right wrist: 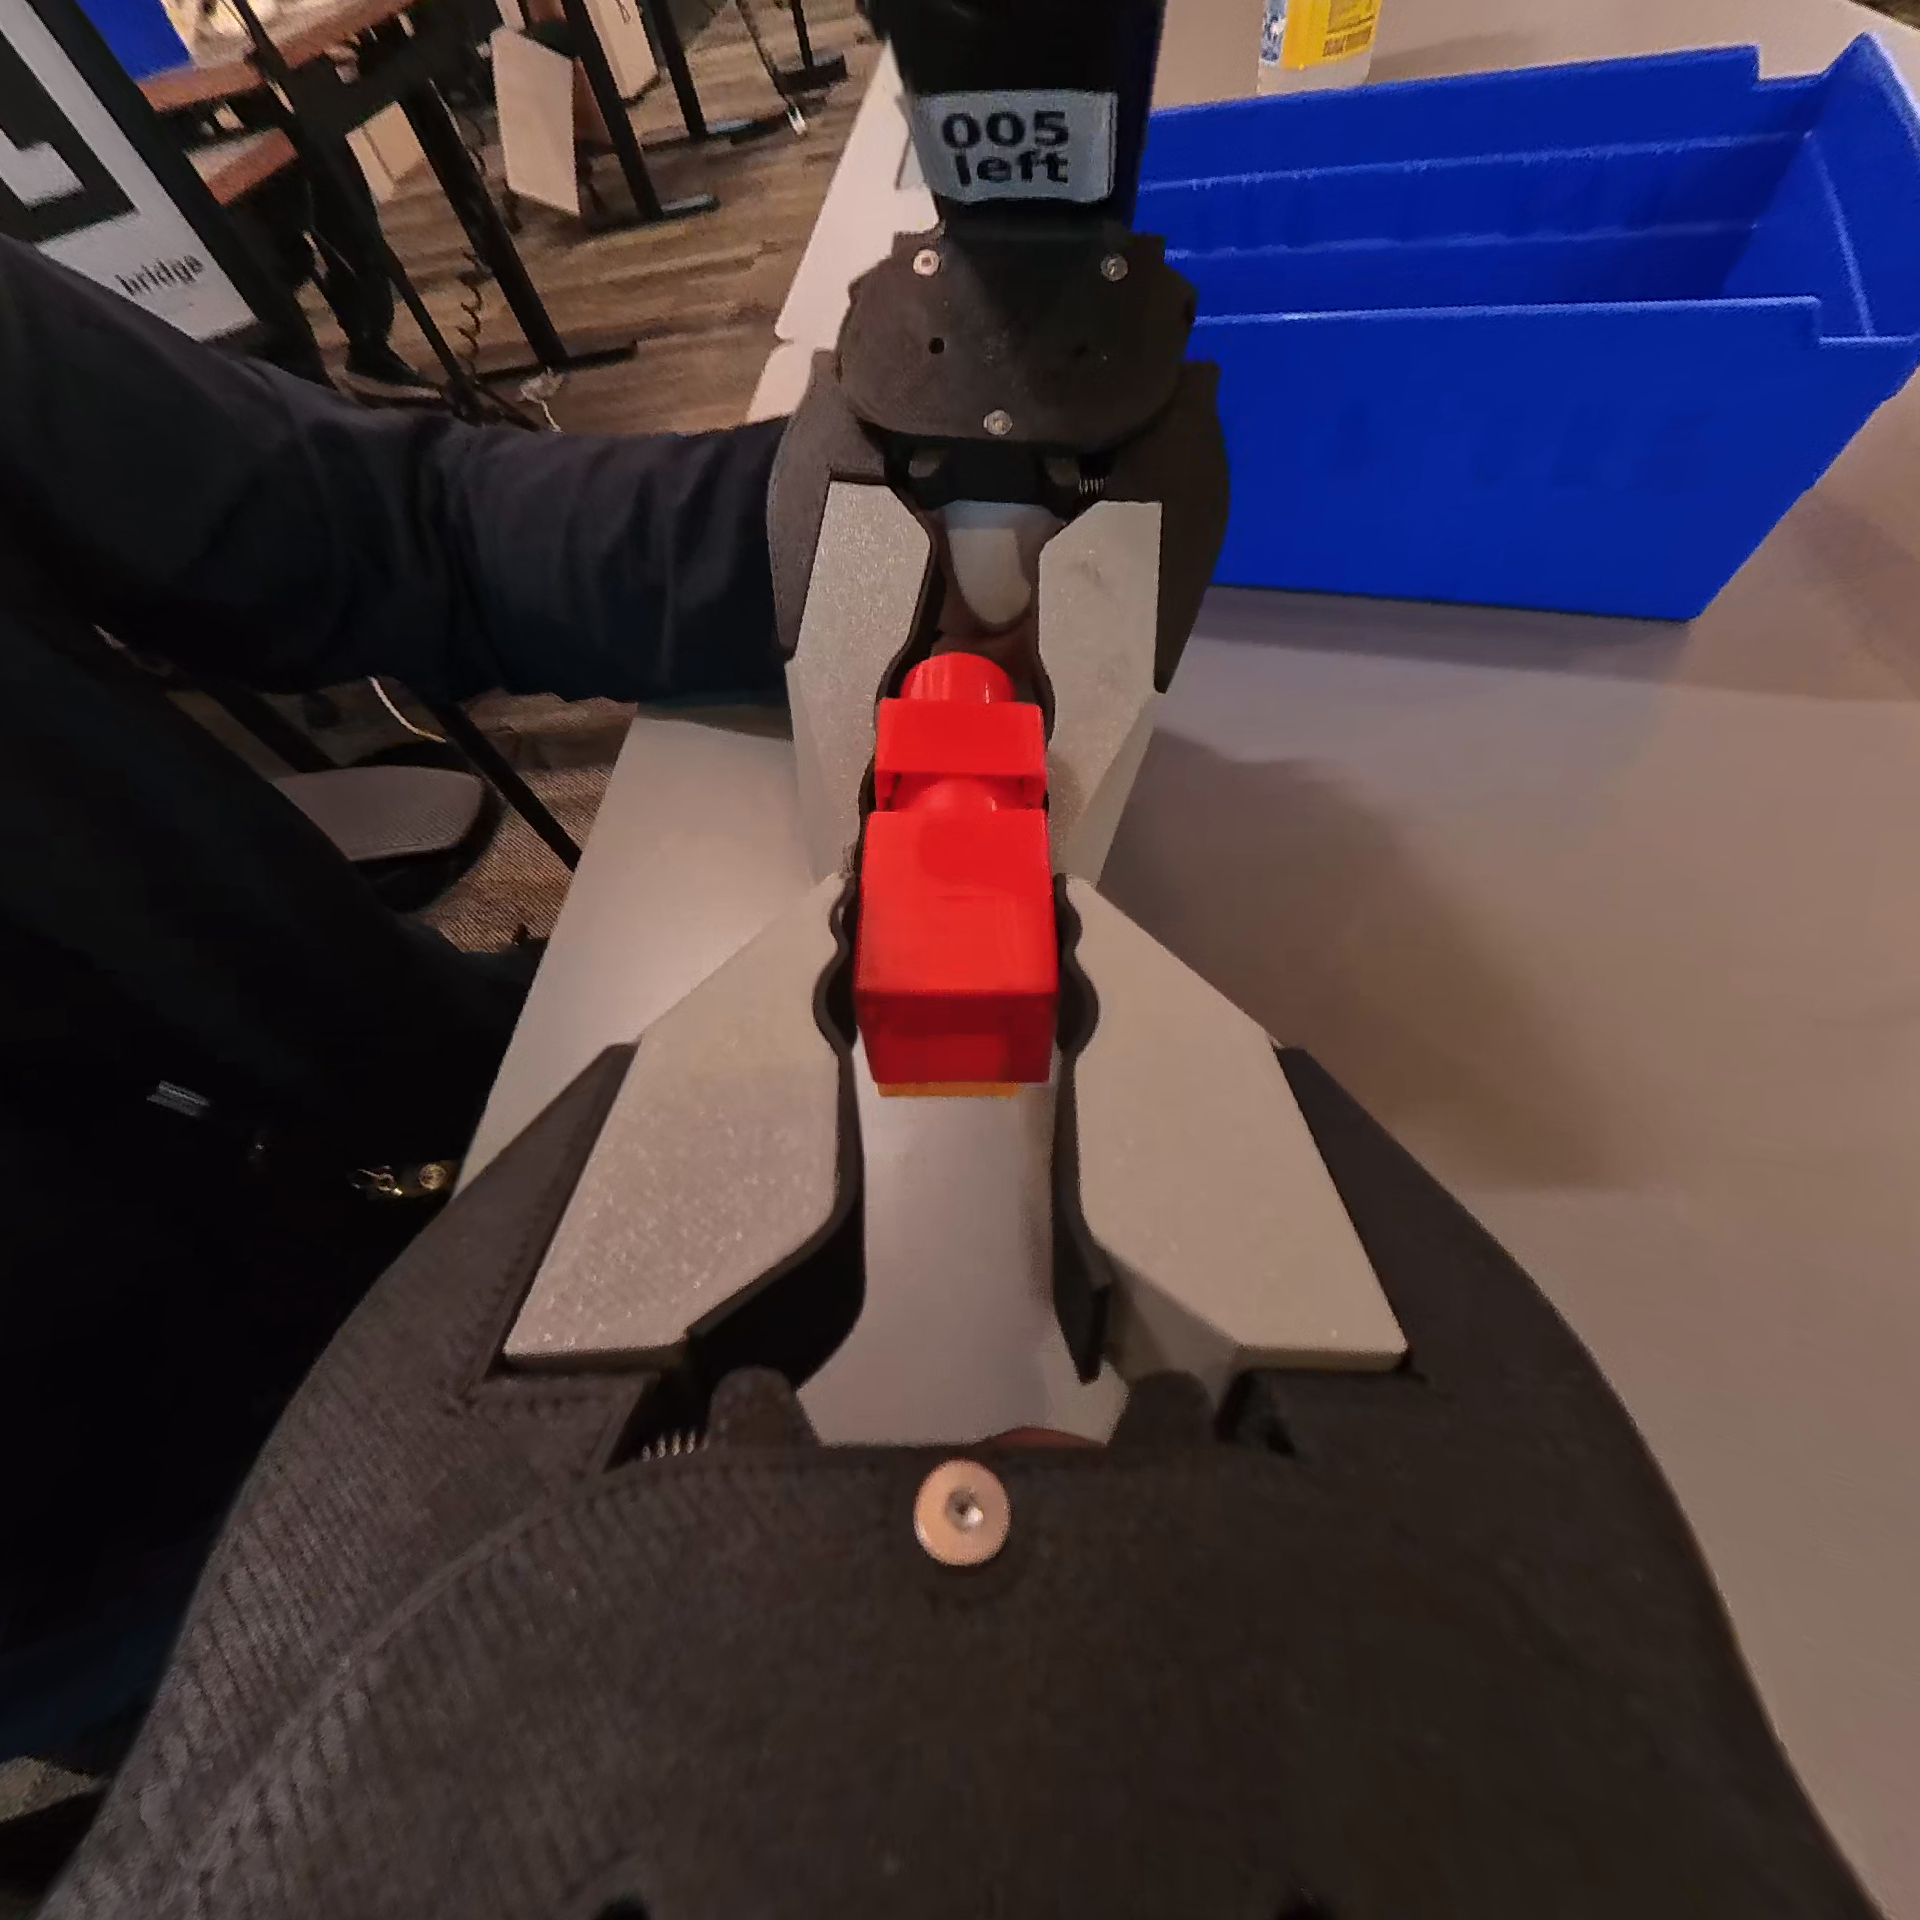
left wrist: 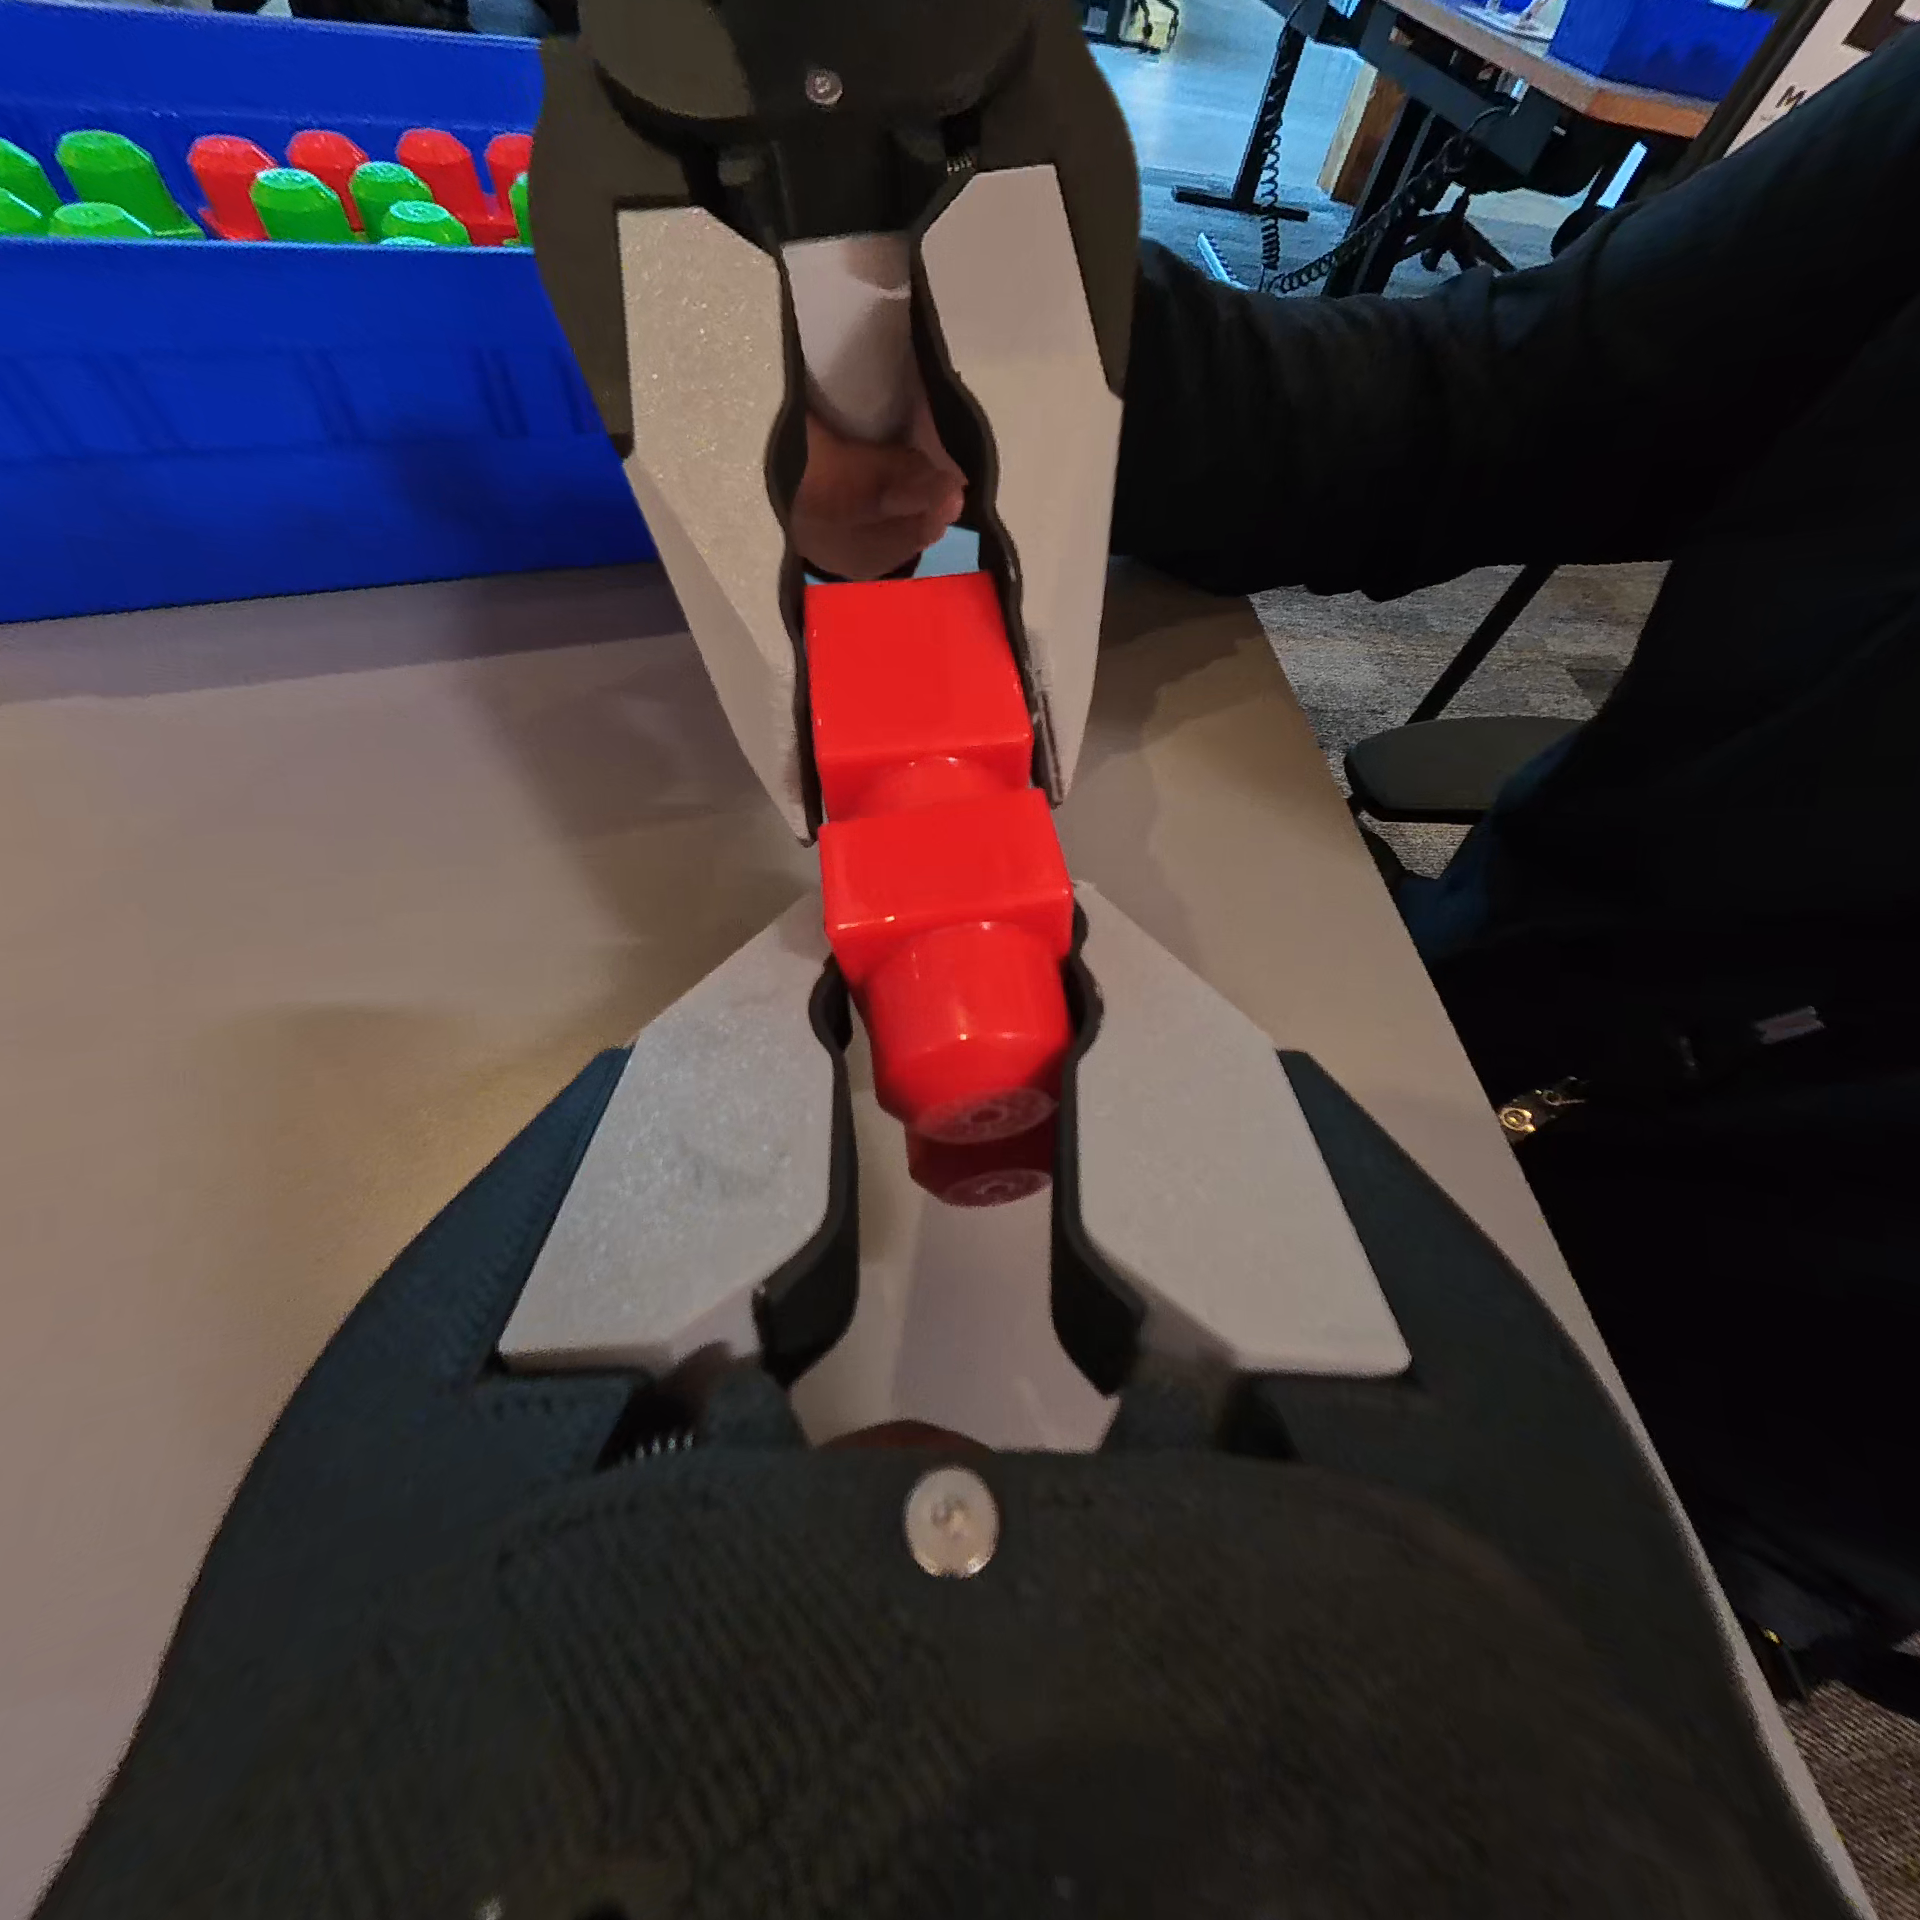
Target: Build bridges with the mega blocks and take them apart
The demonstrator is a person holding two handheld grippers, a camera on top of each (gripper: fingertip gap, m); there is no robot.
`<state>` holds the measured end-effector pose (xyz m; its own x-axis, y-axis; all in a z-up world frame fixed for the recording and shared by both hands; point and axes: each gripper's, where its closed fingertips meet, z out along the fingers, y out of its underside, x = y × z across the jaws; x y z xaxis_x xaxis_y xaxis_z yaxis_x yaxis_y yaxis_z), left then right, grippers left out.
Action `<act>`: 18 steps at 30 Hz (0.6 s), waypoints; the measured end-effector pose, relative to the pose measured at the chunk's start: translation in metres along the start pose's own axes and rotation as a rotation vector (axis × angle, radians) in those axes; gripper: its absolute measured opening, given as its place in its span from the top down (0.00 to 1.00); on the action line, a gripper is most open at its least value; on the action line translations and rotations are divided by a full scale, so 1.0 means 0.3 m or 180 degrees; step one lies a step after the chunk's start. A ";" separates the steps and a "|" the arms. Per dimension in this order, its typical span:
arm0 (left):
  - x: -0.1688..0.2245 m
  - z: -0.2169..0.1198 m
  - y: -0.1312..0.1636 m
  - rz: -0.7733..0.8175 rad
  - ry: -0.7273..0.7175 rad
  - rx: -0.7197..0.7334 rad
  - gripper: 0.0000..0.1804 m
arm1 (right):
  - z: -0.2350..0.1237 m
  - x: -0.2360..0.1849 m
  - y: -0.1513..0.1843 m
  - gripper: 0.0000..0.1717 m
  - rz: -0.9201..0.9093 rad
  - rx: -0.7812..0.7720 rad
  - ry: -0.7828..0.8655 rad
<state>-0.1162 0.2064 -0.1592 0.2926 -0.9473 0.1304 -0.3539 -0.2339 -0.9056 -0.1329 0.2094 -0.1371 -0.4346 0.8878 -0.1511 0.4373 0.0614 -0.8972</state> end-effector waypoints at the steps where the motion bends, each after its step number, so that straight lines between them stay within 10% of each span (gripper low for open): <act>1: 0.000 0.000 0.003 -0.0007 0.0005 -0.0012 0.80 | 0.001 0.001 0.008 0.81 -0.0055 -0.0060 0.0040; 18: -0.006 0.002 0.013 0.0060 -0.0040 -0.0061 0.80 | -0.005 0.016 0.043 0.81 -0.0044 -0.0233 0.0157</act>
<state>-0.1175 0.2072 -0.1633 0.2969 -0.9488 0.1081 -0.3765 -0.2204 -0.8998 -0.1282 0.2153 -0.1486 -0.4024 0.9080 -0.1167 0.4886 0.1052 -0.8661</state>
